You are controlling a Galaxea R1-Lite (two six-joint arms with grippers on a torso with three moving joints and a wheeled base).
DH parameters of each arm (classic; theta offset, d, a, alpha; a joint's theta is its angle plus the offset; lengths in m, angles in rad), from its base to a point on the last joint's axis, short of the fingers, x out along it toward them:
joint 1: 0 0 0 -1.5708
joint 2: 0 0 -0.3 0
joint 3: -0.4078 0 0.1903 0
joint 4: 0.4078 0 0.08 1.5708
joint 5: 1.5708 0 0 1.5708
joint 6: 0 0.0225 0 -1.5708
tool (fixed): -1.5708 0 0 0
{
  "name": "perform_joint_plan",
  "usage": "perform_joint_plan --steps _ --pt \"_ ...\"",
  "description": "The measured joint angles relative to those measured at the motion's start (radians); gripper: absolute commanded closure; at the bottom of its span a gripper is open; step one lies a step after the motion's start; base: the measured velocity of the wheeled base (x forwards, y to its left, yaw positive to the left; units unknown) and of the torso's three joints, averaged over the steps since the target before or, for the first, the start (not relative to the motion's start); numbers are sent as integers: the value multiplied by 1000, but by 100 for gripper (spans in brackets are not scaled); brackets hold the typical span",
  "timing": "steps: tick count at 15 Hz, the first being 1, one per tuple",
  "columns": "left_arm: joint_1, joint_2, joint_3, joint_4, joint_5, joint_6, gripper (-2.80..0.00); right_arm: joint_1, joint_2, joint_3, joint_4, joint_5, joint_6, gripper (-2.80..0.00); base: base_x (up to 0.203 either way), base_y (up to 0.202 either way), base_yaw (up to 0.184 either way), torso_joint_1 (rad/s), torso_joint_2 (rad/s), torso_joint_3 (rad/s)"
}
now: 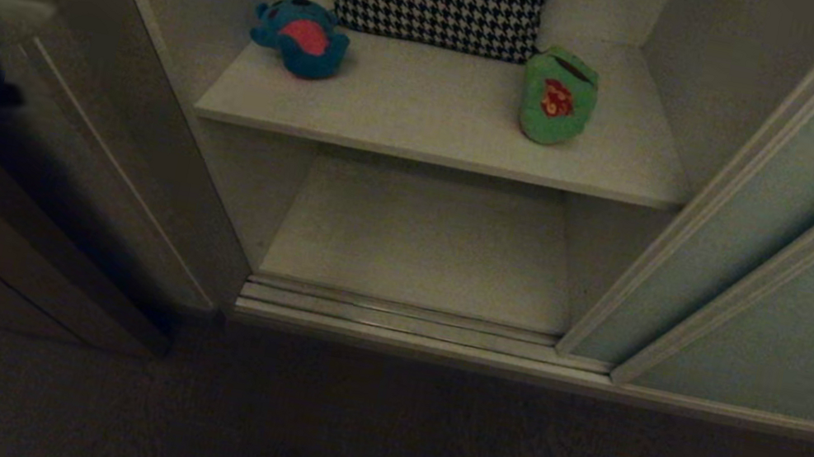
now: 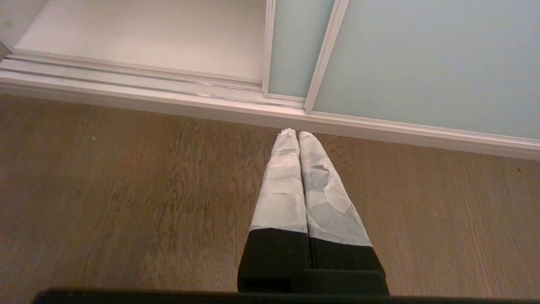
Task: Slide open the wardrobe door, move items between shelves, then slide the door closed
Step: Place the blue doll on the lower shelf
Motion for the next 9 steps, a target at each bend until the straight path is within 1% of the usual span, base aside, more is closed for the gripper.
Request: perform_joint_plan --steps 2,4,6,9 --pt "-17 228 -159 -91 8 -34 0 0 0 0 0 0 0 0 0 0 0 0 0 0" --pt "-34 426 -344 -133 15 -85 0 0 0 0 0 0 0 0 0 0 0 0 0 0" --pt "-49 593 -514 -125 20 -141 0 0 0 0 0 0 0 0 0 0 0 0 0 0" --pt "-61 783 -723 -92 43 -220 0 0 0 0 0 0 0 0 0 0 0 0 0 0"
